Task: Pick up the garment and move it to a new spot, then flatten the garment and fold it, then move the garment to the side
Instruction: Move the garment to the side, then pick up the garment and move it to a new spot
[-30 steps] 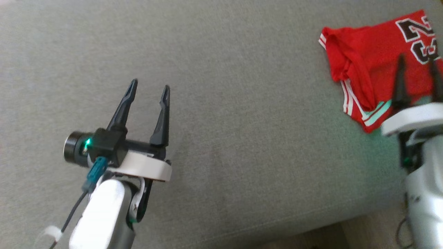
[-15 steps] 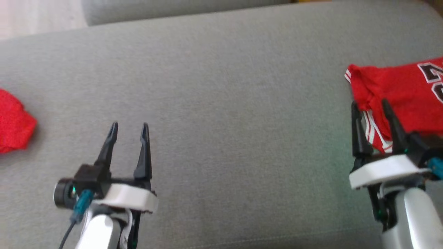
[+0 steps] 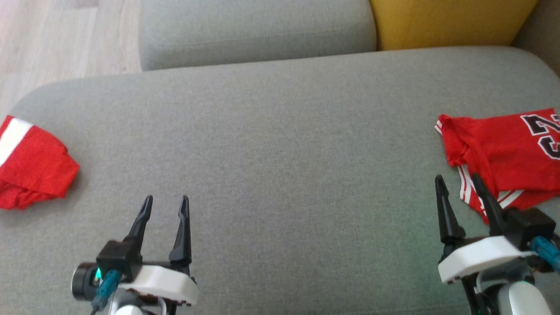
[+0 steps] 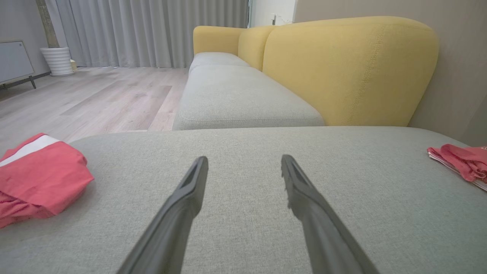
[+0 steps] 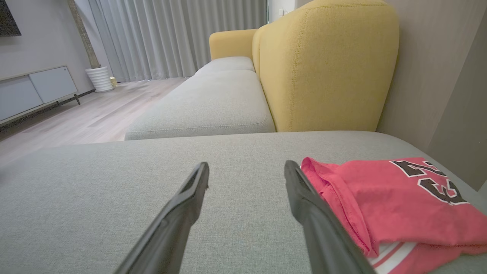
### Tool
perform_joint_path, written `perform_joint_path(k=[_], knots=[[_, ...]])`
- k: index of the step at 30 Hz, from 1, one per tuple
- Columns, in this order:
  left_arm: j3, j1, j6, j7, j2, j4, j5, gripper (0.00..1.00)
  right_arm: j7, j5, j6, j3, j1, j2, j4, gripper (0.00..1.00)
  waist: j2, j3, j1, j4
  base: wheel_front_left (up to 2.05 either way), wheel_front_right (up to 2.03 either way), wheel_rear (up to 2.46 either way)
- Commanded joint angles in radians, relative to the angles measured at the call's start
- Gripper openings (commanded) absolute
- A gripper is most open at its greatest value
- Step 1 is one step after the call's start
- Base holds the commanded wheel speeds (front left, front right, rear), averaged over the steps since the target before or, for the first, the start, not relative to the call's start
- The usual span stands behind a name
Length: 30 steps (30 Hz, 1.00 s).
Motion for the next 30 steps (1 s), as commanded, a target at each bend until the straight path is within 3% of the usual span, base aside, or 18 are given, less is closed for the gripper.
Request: perform_joint_path(k=[1, 30], knots=[[0.032, -0.026, -0.002, -0.005, 0.014, -0.026, -0.01, 1.0, 0.007, -0.001, 0.007, 0.024, -0.019, -0.002, -0.041, 1.0, -0.0001, -0.016, 0.0001, 0.0, 0.0, 0.0, 0.0], [0.013, -0.028, 0.01, 0.0, 0.026, -0.03, -0.024, 1.0, 0.025, 0.018, 0.007, 0.004, 0.025, 0.002, -0.067, 1.0, -0.0001, -0.027, 0.0001, 0.035, 0.0, 0.0, 0.0]])
